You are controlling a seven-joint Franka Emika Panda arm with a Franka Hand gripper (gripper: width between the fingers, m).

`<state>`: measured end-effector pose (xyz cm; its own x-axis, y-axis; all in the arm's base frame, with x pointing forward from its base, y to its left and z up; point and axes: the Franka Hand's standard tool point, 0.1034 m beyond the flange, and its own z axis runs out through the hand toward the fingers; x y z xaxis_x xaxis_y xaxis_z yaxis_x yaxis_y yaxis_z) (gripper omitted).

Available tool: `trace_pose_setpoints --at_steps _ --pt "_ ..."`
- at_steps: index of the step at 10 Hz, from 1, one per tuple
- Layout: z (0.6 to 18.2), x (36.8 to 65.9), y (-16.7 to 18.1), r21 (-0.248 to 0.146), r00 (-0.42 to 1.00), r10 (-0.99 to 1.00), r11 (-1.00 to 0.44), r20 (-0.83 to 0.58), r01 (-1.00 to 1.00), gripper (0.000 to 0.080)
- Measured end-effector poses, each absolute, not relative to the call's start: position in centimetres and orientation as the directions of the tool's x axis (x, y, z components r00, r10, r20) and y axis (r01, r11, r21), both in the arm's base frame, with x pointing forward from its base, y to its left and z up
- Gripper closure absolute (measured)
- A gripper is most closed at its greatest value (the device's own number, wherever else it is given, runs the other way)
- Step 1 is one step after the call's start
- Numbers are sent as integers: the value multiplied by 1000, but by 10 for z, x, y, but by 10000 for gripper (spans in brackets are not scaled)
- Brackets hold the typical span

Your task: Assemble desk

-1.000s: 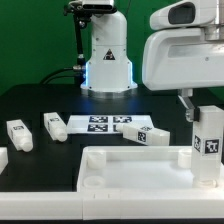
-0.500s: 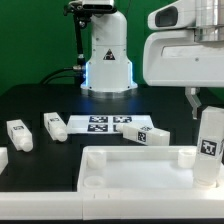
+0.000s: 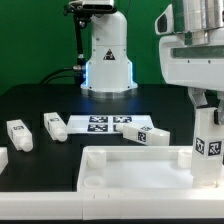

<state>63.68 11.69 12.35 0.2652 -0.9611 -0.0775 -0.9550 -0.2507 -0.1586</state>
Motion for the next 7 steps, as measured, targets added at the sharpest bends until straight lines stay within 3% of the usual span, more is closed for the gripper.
trace_pose_setpoints --at_steps 2,3,4,7 --pt "123 637 117 -163 336 -939 -323 -65 -932 505" --pt "123 636 117 -168 494 -869 -482 -33 -860 323" --pt "124 636 118 -157 686 -728 -677 -3 -719 208" --pt "125 636 118 -150 834 -551 -827 27 -542 153"
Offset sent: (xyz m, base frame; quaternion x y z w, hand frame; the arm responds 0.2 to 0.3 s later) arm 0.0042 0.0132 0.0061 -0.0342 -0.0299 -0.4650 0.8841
